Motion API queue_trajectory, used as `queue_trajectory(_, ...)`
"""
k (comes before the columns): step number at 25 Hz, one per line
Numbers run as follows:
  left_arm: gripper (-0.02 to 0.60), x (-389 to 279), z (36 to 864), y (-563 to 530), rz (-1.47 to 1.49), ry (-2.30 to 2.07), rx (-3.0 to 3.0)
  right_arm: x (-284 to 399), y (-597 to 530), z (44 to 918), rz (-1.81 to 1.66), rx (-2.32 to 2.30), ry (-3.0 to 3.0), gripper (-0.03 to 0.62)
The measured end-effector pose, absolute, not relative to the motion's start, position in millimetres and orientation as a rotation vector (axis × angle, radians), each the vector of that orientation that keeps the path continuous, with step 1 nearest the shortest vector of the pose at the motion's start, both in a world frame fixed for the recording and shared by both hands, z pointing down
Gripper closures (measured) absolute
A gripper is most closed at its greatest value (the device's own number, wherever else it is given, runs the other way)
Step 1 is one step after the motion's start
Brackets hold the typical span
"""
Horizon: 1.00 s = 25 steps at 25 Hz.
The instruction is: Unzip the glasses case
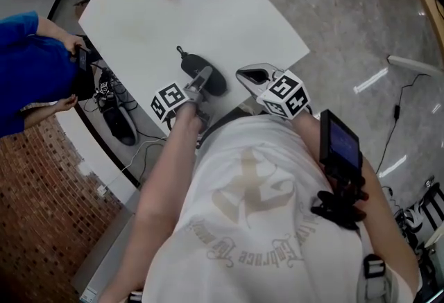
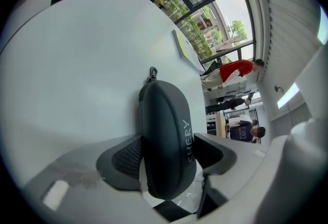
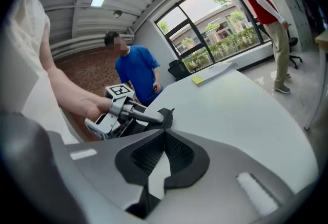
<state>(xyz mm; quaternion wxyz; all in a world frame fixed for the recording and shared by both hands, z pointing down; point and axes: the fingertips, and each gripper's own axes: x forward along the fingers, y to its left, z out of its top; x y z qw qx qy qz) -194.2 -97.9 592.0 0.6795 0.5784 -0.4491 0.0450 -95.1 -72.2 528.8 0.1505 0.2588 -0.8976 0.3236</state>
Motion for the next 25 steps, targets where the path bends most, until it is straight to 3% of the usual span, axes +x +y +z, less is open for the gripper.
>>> queue_trajectory(7, 0.258, -198, 592, -101, 0.065, -0.993, 1.274, -138, -33, 560, 0.583, 0.46, -2.475, 0.582)
queue_trajectory(11, 0.256, -191, 593, -106, 0.041, -0.975, 1.248, -146, -27, 580, 0.471, 0.418, -2.407, 0.525)
queue_trajectory(25, 0.258, -180, 586, -112, -0.047, -0.989, 1.134, -134, -44, 585, 0.369, 0.628, -2.298, 0.546)
